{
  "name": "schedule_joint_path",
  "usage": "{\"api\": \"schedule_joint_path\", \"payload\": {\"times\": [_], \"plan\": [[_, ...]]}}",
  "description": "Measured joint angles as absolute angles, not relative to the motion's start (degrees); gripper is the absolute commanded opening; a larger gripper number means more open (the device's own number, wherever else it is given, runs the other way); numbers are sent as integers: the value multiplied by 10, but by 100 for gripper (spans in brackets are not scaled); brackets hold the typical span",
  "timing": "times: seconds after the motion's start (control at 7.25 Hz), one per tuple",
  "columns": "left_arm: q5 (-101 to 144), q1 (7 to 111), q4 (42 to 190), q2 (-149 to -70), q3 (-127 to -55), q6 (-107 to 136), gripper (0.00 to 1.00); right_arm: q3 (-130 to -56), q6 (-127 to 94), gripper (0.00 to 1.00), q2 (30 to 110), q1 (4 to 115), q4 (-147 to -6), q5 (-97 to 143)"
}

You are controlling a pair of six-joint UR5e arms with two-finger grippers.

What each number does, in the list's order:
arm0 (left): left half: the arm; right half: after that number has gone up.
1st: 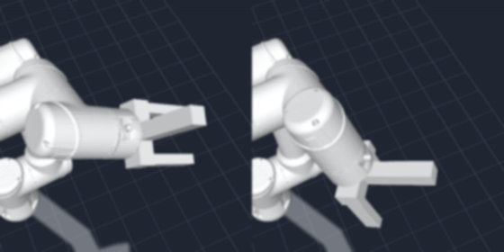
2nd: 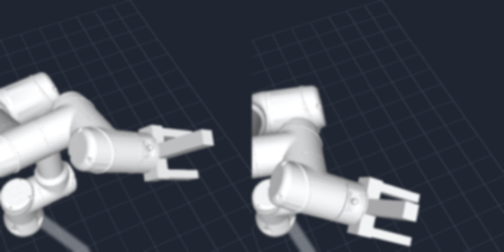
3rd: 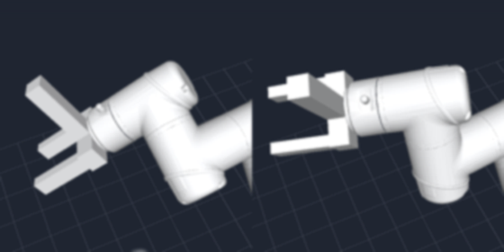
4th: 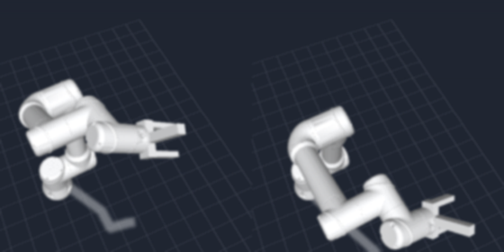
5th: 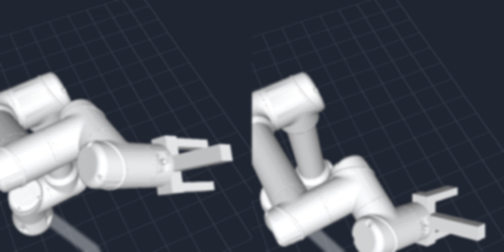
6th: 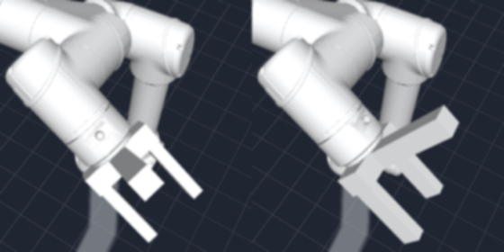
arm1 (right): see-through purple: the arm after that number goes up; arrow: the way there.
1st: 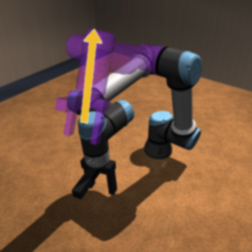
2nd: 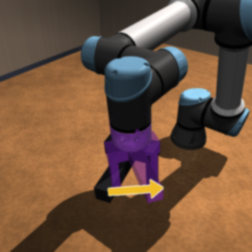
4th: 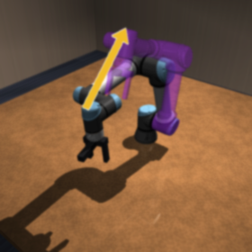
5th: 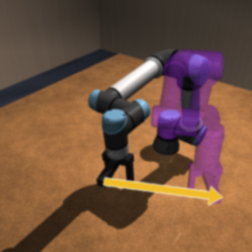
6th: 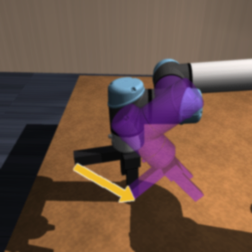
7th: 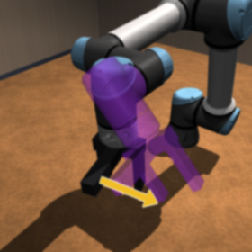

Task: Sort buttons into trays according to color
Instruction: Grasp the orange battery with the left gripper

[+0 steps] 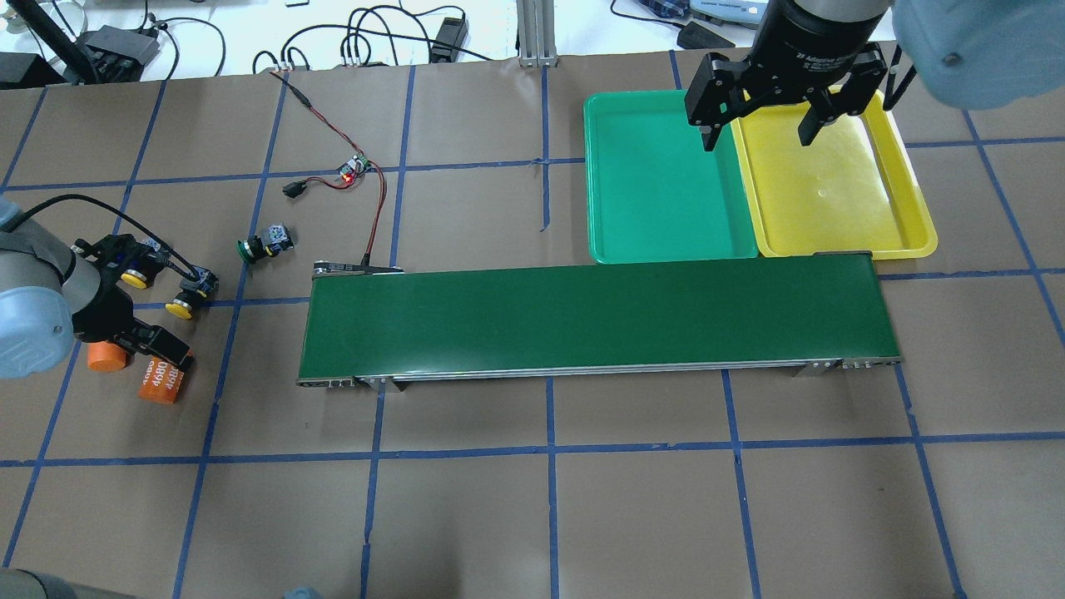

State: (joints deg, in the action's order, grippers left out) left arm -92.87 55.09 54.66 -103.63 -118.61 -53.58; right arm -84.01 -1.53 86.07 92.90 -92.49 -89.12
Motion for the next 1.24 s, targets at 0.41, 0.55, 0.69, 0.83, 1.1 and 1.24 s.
{"api": "schedule_joint_path", "payload": {"times": [0.41, 0.55, 0.69, 0.83, 1.1, 1.24], "plan": [[-963, 548, 525, -1055, -1195, -527, 38, -841, -15, 100, 859, 929, -927, -891], [-967, 548, 524, -1061, -1195, -525, 0, -842, -15, 100, 858, 929, -931, -891], [-969, 548, 524, -1063, -1195, -524, 0, -843, -15, 100, 857, 929, -936, -892], [-968, 549, 525, -1060, -1193, -524, 0, -844, -15, 100, 856, 929, -938, -891], [-964, 563, 535, -1032, -1180, -528, 0, -845, -14, 100, 857, 930, -940, -891], [-955, 595, 553, -1007, -1164, -534, 0, -845, -14, 100, 857, 930, -940, -891]]}}
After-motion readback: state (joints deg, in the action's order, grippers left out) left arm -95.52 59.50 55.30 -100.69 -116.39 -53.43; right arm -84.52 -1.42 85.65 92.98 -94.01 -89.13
